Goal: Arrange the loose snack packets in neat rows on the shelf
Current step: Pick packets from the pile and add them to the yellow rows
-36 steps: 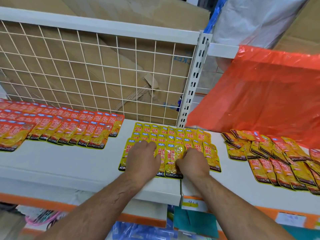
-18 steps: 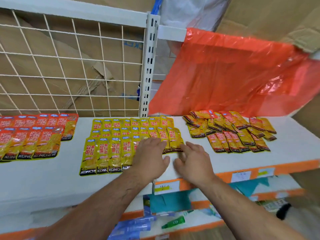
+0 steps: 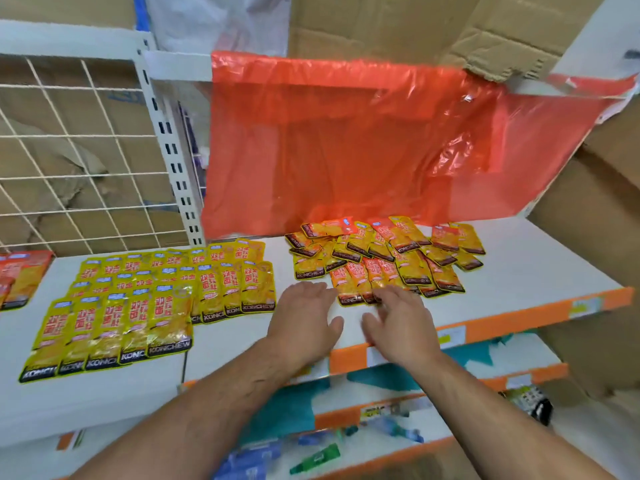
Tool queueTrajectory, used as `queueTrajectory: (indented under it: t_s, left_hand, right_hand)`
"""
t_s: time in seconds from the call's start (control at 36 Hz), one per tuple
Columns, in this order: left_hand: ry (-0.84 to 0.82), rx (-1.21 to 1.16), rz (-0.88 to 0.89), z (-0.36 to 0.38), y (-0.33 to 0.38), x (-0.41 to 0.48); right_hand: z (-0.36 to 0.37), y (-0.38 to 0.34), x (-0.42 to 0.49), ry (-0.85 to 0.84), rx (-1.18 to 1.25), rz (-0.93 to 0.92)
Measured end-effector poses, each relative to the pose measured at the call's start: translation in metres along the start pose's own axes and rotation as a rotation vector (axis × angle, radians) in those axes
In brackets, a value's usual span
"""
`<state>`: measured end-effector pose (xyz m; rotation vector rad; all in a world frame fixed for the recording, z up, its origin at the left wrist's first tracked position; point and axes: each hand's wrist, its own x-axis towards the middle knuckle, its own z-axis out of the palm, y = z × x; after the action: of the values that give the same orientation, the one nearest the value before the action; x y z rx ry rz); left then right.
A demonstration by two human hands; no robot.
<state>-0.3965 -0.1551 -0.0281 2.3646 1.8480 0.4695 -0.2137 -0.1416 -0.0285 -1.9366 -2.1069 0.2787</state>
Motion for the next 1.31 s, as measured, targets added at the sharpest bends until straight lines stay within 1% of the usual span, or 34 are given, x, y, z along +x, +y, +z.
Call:
queueTrajectory:
  t_s: [0.25,0.42,0.56,0.67,0.75,0.81,0.89,0.94,1.03,1.11,1.19,1.31]
  left_hand:
    - [0.046,-0.036,-0.103,0.032,0.087,0.055]
    - [0.048,-0.036,-0.154,0.052,0.12,0.083]
    - [0.044,-0.006,-0.208,0.062,0.131,0.107]
    - [0.048,-0.013,-0.246,0.069,0.135,0.126]
    - [-0.006,0.034,-0.261,0.074,0.138,0.136]
    - [-0.007,0.049,-0.27,0.076,0.139,0.14]
    - [0.038,0.017,-0.295,0.08,0.14,0.147]
    - [0.053,0.002,-0.31,0.079,0.142,0.151]
    - [0.019,0.017,-0.338,0.077,0.147,0.154]
    - [0.036,0.008,-0.368,0.077,0.148,0.154]
    - [0.025,0.003,-0.42,0.074,0.149,0.155]
    - [-0.019,0.038,-0.487,0.069,0.149,0.155]
  right_hand:
    - [-0.034,0.097,0.043,-0.014,0.016,-0.086]
    - [-0.045,0.137,0.068,-0.012,0.026,-0.083]
    - [-0.046,0.157,0.095,-0.027,0.012,-0.085]
    - [-0.042,0.164,0.115,-0.105,-0.044,-0.125]
    - [-0.037,0.166,0.125,-0.19,-0.064,-0.134]
    - [-0.033,0.168,0.127,-0.154,-0.081,-0.15]
    - [-0.031,0.172,0.13,0.017,-0.039,-0.177]
    - [-0.031,0.175,0.13,0.078,0.053,-0.164]
    - [-0.033,0.177,0.132,0.083,0.106,-0.117]
    - [-0.037,0.175,0.132,0.048,0.128,-0.024]
    - [-0.04,0.174,0.133,-0.036,0.102,0.085]
    - [-0.041,0.175,0.133,-0.084,0.105,0.123]
